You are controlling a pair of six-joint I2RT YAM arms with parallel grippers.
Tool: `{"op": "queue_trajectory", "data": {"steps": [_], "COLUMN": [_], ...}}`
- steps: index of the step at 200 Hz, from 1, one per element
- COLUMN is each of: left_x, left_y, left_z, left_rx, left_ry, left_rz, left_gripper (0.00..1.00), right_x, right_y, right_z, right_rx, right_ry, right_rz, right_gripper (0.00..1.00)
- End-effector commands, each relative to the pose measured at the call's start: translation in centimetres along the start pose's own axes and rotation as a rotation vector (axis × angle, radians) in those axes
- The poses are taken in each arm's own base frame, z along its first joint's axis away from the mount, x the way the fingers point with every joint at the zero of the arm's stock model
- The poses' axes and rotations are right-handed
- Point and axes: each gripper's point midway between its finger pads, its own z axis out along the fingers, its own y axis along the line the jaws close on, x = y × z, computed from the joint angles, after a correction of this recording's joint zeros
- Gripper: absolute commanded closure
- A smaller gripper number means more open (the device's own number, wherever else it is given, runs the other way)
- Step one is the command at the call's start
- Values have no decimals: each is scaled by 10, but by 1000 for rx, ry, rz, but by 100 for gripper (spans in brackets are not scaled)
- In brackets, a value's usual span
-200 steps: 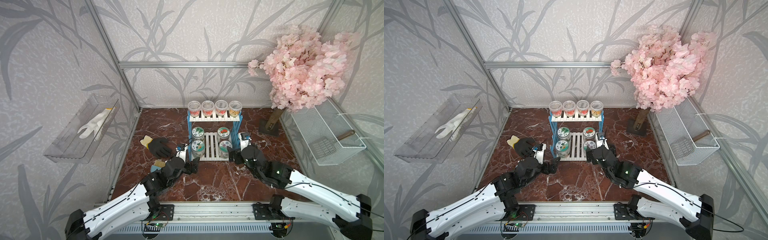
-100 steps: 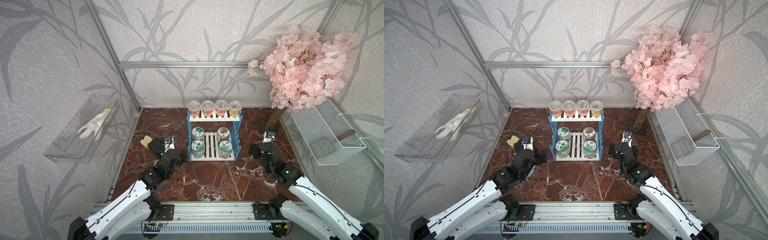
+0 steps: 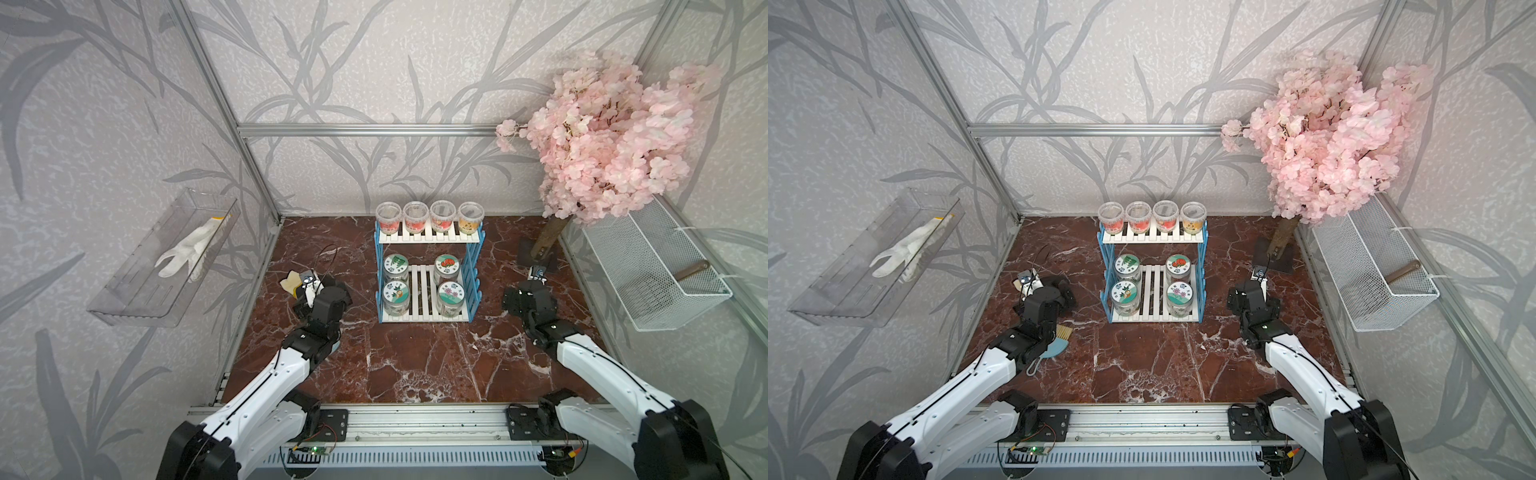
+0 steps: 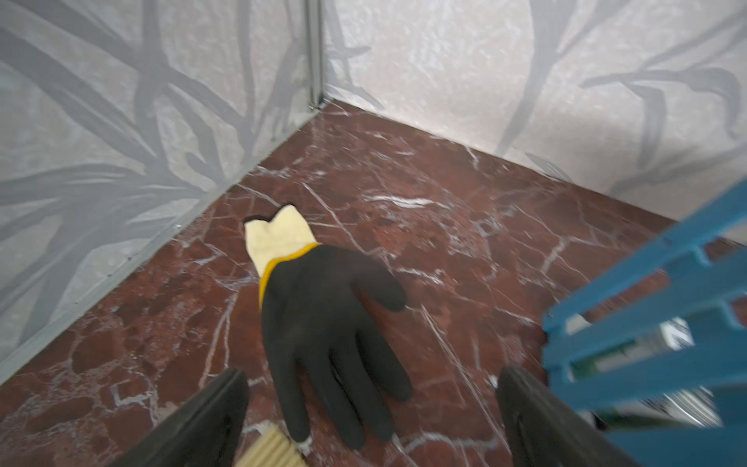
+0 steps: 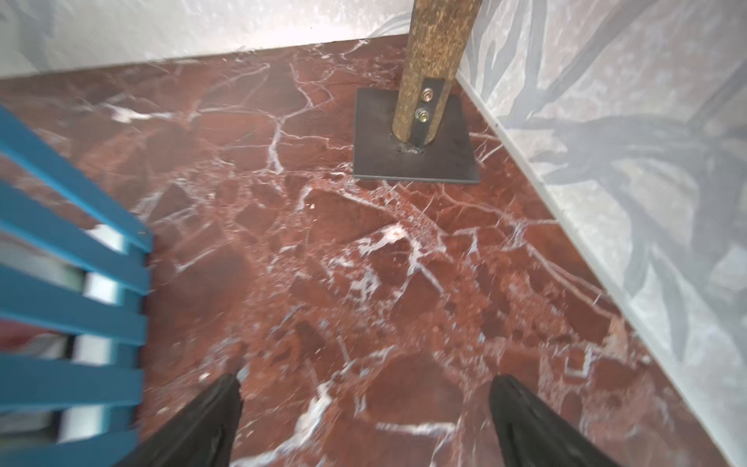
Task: Place the seed container on the shelf
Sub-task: Reset both arms
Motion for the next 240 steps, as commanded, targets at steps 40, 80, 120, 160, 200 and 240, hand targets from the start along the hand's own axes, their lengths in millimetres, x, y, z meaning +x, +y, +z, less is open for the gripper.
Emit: {"op": "queue_trajectory", "data": {"steps": [40,80,120,160,200,240], "left_x": [-28,3,-2,10,9,9], "left_y": [19,23,20,26,41,41], "left_z": [37,71,90,99,111,111], "left_rx": [-151,-58,7,41,-64,-61], "left_ry": [-53,-49,-52,-125,-92,-100], "left_rz": [174,185,184,154,123,125], "left_gripper": [0,0,0,0,0,0], "right_x": [-23,-26,-16,-17,-19,-18], "right_y": [13,23,12,10,0,1], "right_z": [56,83,72,73,82,82], "right_rx": [-65,-118,-265,-252,-180,-180], "right_ry": [-200,-195,-325,-317,-276,-275], "right_rz": [-57,-142,-16,-8,15,14], "right_gripper": [1,1,1,1,1,1]}}
